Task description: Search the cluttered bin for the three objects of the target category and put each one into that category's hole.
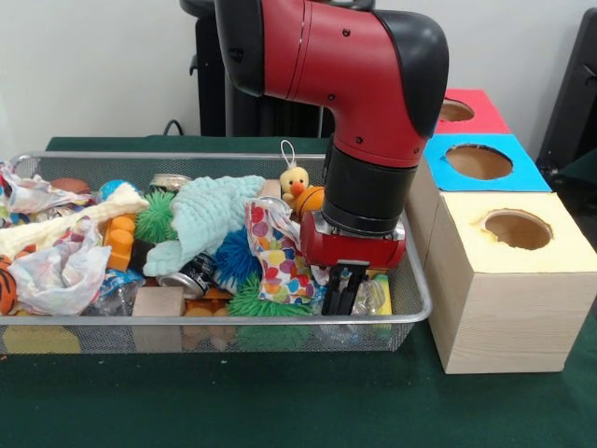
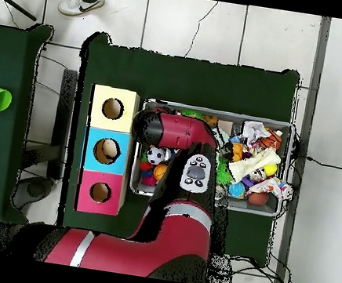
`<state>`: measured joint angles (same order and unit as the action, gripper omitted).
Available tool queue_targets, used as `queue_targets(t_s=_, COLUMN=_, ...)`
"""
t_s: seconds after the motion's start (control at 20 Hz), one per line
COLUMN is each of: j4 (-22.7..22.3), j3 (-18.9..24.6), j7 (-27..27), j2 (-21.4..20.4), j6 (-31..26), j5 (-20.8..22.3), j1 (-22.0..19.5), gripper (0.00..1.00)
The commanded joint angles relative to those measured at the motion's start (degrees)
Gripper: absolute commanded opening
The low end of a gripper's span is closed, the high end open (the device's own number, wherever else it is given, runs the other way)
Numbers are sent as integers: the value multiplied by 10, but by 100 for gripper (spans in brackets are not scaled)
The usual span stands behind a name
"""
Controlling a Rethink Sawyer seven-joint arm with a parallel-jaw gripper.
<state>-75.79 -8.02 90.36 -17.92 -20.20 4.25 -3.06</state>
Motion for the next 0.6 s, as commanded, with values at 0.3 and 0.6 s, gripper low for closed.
queue_targets(t_s=0.3, j4=9, j3=35, j7=69, j2=18, j6=-55, j5=-13, j1=-14, gripper=0)
queue_targets(t_s=0.6, j4=-16, j3=39, j7=69, j2=7, j6=-29, j5=-6, j1=-20, gripper=0)
